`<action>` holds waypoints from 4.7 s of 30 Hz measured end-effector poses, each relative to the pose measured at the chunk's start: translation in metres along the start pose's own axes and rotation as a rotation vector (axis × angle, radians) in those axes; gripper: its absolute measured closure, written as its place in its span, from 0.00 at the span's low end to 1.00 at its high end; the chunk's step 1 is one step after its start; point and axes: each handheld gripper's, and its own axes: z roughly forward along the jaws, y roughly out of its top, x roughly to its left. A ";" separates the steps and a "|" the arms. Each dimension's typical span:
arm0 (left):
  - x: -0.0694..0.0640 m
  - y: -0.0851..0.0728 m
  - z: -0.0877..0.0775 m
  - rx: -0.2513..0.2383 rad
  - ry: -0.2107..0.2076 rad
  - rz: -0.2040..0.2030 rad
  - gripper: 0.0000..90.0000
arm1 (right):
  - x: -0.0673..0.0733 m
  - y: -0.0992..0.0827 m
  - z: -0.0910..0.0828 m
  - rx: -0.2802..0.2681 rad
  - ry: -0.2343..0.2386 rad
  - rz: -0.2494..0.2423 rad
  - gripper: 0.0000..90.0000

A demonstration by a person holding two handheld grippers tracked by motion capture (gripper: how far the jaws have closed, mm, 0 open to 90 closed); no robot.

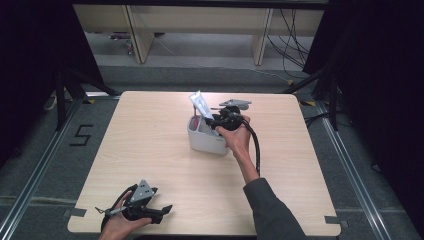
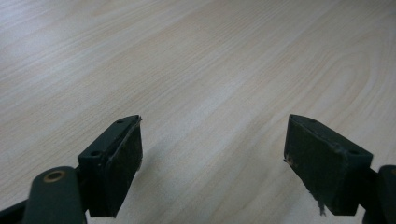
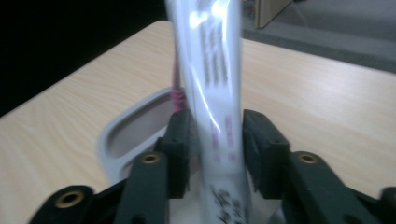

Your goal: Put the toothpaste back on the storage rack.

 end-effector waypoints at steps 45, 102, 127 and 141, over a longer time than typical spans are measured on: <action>0.002 -0.001 -0.003 -0.010 0.011 -0.004 0.21 | -0.010 -0.021 -0.074 -0.055 0.041 -0.013 0.53; 0.003 0.000 -0.003 -0.010 0.025 -0.001 0.21 | -0.027 -0.064 -0.115 0.000 -0.029 0.049 0.25; 0.004 0.000 -0.005 -0.003 0.033 0.000 0.21 | -0.023 -0.084 -0.125 0.054 -0.002 0.042 0.23; 0.003 -0.002 -0.006 -0.007 0.035 0.007 0.21 | -0.021 -0.099 -0.131 0.061 -0.017 0.018 0.22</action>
